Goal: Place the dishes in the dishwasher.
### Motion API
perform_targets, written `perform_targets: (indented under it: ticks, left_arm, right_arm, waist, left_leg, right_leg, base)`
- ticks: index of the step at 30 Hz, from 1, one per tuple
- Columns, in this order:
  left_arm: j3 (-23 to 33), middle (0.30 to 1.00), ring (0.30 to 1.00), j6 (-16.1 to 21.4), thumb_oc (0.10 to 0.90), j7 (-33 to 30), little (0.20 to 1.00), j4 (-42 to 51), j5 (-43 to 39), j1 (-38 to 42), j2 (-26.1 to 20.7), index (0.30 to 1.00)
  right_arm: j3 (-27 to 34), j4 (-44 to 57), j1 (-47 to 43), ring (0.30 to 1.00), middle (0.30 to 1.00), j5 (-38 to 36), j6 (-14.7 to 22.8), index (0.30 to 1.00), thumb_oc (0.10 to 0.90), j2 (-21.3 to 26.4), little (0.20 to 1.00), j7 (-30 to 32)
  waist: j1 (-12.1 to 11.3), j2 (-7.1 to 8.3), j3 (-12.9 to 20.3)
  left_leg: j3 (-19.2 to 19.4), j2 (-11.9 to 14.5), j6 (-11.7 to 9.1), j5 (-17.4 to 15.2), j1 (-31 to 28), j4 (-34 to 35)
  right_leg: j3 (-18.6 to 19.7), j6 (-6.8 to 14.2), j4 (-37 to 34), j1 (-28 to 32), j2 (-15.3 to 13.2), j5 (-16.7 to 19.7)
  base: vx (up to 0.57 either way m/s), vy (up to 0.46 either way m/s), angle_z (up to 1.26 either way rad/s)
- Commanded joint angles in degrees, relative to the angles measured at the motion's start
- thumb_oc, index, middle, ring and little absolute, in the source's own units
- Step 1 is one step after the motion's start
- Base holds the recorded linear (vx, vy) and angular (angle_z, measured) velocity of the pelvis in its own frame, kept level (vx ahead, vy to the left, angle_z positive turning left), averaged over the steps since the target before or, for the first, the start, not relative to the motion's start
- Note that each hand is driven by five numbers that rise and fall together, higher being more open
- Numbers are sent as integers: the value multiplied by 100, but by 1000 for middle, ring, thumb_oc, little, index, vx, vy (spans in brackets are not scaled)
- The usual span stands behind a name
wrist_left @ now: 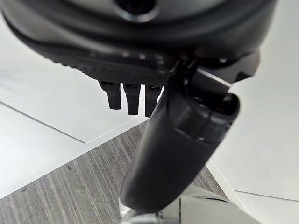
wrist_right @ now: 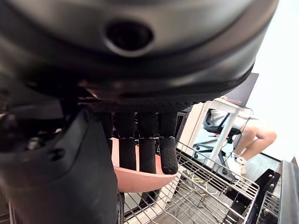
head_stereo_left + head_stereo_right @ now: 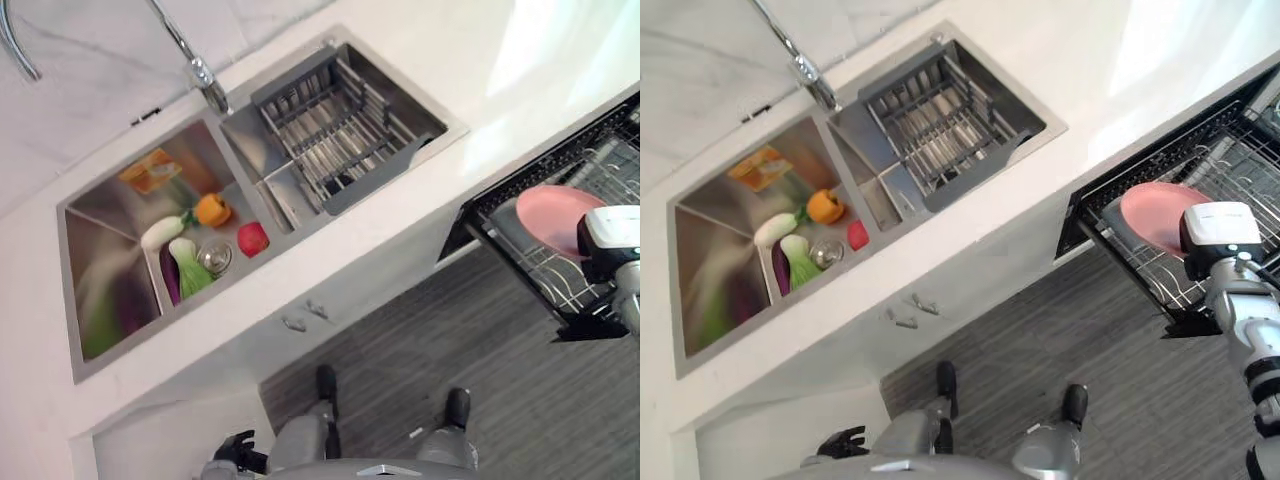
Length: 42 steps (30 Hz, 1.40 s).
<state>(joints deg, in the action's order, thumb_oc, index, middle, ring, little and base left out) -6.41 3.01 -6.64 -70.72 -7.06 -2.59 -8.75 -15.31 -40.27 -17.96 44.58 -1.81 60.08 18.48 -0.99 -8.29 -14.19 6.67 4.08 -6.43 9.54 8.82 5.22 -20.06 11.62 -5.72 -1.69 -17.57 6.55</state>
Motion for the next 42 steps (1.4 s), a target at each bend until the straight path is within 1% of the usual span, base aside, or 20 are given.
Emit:
perform_targets:
  ticks: [1,5,6,12,13,15,16,19,20,27,29,30,31,32,35,36,37,38,40,42]
  left_arm:
    - [-496,900,900,66,800,-87,900,-284,-101,265,-54,900]
    - [-238,900,900,86,800,-176,900,-336,-330,313,-203,900]
    - [-141,900,900,85,800,-200,900,-369,-381,316,-246,900]
    - [224,900,900,97,800,-293,900,-446,-723,387,-442,900]
    - [326,900,900,93,800,-335,900,-453,-851,415,-479,900]
    - [456,900,900,73,800,-389,900,-507,-1050,527,-547,900]
    - [508,900,900,38,800,-413,900,-505,-929,638,-649,900]
    - [568,900,900,-1,800,-398,900,-494,-786,668,-769,900]
    - [557,900,900,-29,800,-332,900,-486,-754,711,-812,900]
    - [591,900,900,-128,800,-265,900,-489,-659,728,-852,900]
    - [612,900,900,-159,800,-234,900,-518,-590,686,-795,900]
    - [602,900,900,-190,800,-228,900,-565,-505,663,-750,900]
    - [591,900,900,-190,800,-228,900,-565,-505,668,-752,900]
    - [576,900,900,-240,800,-184,900,-616,-316,628,-733,900]
    - [549,900,900,-247,800,-181,900,-617,-195,603,-739,900]
    - [459,900,900,-236,800,-177,900,-616,54,471,-694,900]
    - [412,900,900,-229,800,-190,900,-639,115,431,-667,900]
    - [408,900,900,-229,800,-190,900,-639,115,434,-664,900]
    - [84,900,900,-256,800,-282,900,-712,690,341,-556,900]
    - [79,900,900,-257,800,-321,900,-695,786,295,-543,900]
  right_arm:
    - [8,-75,-942,300,300,-405,-262,300,400,380,300,417]
    - [-82,-494,-1069,324,324,-574,-322,324,416,323,324,425]
    - [-110,-599,-1136,900,900,-636,-347,900,800,283,900,414]
    - [-73,-956,-1518,900,900,-1239,-442,900,800,40,900,526]
    - [124,-966,-1465,900,900,-1564,-448,900,800,-61,900,579]
    - [703,-1216,-1456,900,900,-2775,-362,900,800,-444,900,807]
    - [932,-1315,-1401,900,900,-3415,-286,900,800,-626,900,775]
    - [1060,-1310,-1233,900,900,-3673,-256,900,800,-731,900,574]
    - [1170,-1286,-1131,900,900,-3941,-188,900,800,-842,900,521]
    - [1712,-693,-413,900,900,-4281,-21,900,800,-884,900,413]
    - [2087,-425,-97,900,900,-4378,6,900,800,-805,900,468]
    - [2523,-225,237,900,900,-4428,49,900,800,-710,900,579]
    - [2549,-211,262,900,900,-4425,45,900,800,-712,900,577]
    - [2967,38,727,900,900,-4277,51,900,800,-688,900,666]
    - [3250,64,1014,900,900,-4185,31,900,800,-671,900,688]
    - [3730,-727,1559,589,589,-3932,-85,589,593,-512,589,813]
    - [3798,-1233,1717,589,589,-3841,-138,589,593,-450,589,820]
    - [3799,-1246,1715,300,300,-3844,-128,300,400,-443,300,819]
    - [3506,-2212,1905,300,300,-3559,-194,300,400,-489,300,541]
    - [3416,-2267,2037,300,300,-3455,-157,300,400,-626,300,471]
  waist:
    - [-148,114,228]
    - [-245,133,227]
    - [-273,159,246]
    - [-354,316,231]
    - [-345,337,221]
    - [-345,416,225]
    - [-330,512,237]
    - [-318,635,252]
    - [-289,756,246]
    - [-198,1007,284]
    - [-161,1056,311]
    - [-126,1078,362]
    - [-134,1079,366]
    - [-54,1089,384]
    - [-30,1095,391]
    - [29,1100,438]
    - [24,1098,452]
    - [23,1096,456]
    - [42,1055,511]
    - [42,1023,515]
  left_leg:
    - [72,-75,9,-742,205,-258]
    - [67,-180,36,-767,373,-291]
    - [75,-196,41,-769,410,-289]
    - [101,-152,24,-737,574,-307]
    - [91,-131,17,-731,593,-312]
    - [66,-64,-9,-719,634,-329]
    - [47,12,-34,-700,657,-325]
    - [37,102,-60,-693,653,-338]
    - [20,220,-86,-690,628,-368]
    - [5,592,-210,-706,420,-494]
    - [-6,721,-249,-754,251,-537]
    - [2,814,-290,-794,95,-555]
    - [-2,809,-285,-777,108,-550]
    - [34,913,-325,-843,-70,-599]
    - [58,942,-324,-862,-129,-641]
    - [117,1066,-359,-989,-342,-805]
    - [117,1103,-368,-1019,-401,-850]
    - [114,1098,-362,-1002,-389,-845]
    - [116,1173,-379,-1055,-558,-877]
    - [110,1202,-381,-1061,-600,-876]
  right_leg:
    - [34,284,403,-135,-613,-344]
    - [-23,338,390,-282,-741,-226]
    - [-20,338,379,-323,-762,-191]
    - [-3,336,345,-458,-741,-126]
    - [-10,330,343,-461,-715,-139]
    - [-31,315,339,-464,-652,-169]
    - [-35,293,336,-481,-576,-212]
    - [-42,257,342,-472,-485,-278]
    - [-28,208,365,-468,-369,-363]
    - [43,42,430,-288,-25,-682]
    - [65,-4,435,-113,90,-802]
    - [79,-28,422,46,194,-888]
    - [75,-28,414,38,192,-871]
    - [110,-58,439,190,291,-995]
    - [126,-74,442,246,326,-1009]
    - [173,-121,439,472,458,-1121]
    - [171,-139,425,559,496,-1139]
    - [168,-139,417,551,493,-1122]
    - [171,-149,385,732,575,-1164]
    - [173,-158,387,773,602,-1184]
  base:
    - [43,115,3]
    - [24,63,5]
    - [12,23,3]
    - [5,-13,0]
    - [19,-52,0]
    - [6,-81,-1]
    - [-6,-83,-3]
    - [12,-101,2]
    - [13,-101,-3]
    - [9,-102,-4]
    - [51,-125,-6]
    - [45,-92,-5]
    - [66,-141,-8]
    - [22,-80,-9]
    - [43,-76,-9]
    - [66,-101,-15]
    - [67,-101,-11]
    - [34,-49,-13]
    - [48,-48,-14]
    - [26,-41,-5]
